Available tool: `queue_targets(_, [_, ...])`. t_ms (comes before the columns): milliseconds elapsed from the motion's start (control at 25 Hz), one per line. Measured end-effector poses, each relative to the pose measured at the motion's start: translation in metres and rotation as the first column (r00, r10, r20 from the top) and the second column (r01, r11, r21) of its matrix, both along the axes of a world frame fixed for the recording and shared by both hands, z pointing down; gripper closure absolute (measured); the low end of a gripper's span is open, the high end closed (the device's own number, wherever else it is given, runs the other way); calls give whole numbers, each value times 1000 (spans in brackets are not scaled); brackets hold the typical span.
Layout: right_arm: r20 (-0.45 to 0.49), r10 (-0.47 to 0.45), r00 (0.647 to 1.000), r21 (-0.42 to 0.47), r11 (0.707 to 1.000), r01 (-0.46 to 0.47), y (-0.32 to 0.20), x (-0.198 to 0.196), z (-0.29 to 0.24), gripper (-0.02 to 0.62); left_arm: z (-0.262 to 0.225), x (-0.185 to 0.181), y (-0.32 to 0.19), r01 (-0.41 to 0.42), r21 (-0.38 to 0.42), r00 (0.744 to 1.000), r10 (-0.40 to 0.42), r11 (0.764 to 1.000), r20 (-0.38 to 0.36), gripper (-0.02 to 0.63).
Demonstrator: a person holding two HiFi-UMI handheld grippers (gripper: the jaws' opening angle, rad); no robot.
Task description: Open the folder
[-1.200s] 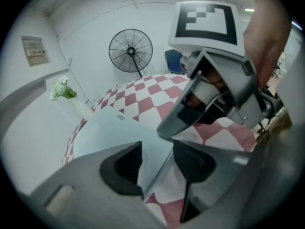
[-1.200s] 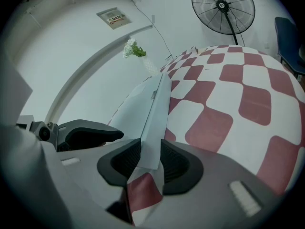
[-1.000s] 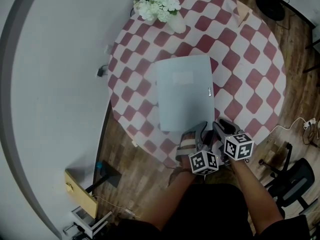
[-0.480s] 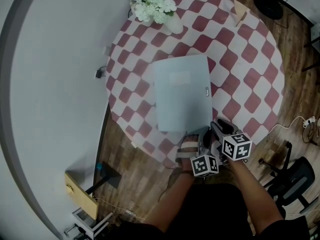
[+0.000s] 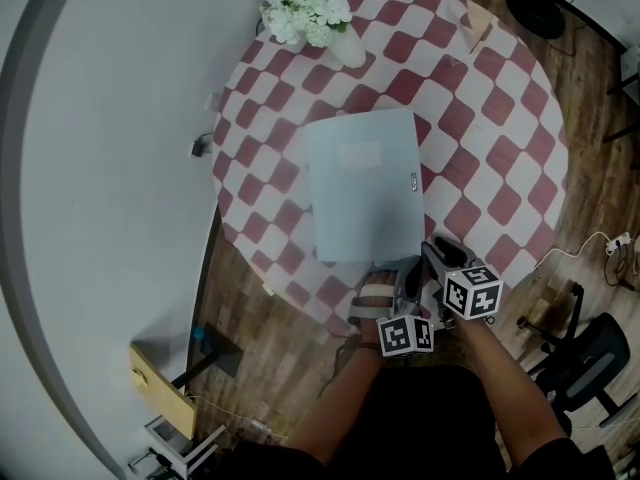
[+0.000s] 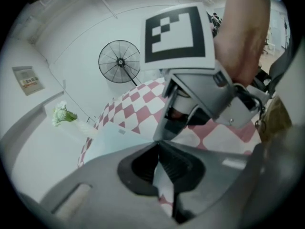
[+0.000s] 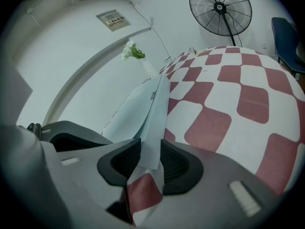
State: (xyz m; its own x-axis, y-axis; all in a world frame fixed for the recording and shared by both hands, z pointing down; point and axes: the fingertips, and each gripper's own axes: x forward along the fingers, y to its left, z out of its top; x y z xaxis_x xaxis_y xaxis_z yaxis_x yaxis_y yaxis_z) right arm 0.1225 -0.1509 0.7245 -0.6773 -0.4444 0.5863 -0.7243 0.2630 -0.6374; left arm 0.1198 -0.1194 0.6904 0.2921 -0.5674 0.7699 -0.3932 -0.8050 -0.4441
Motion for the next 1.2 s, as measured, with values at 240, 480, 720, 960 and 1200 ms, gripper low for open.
queue_targets(240, [-15,-8,1000,0,1000,8,1,-1,-1,466,-19,-5,-4,40,-1,997,-40,999,-63,604])
queue_targets(480, [-29,-19,999,1,1000,19,2,-2,-2,466,-41,-11,-10,94,7,988,-92,996,-125,606])
queue_targets(720, [-42,-23,999,-1,1000,23,3,-2,-3,466,-58,-17,-13,115,24,980,-109,993,-168,606])
queue_targets(960, [-65,-35,997,-3,999,35,3,-5,-6,466,-93,-39,-29,201,83,960,-180,976,-215,604])
queue_targets(1200, [-114,-49,992,5,999,50,4,-7,-10,466,-136,-71,-25,271,150,937,-225,951,-268,604])
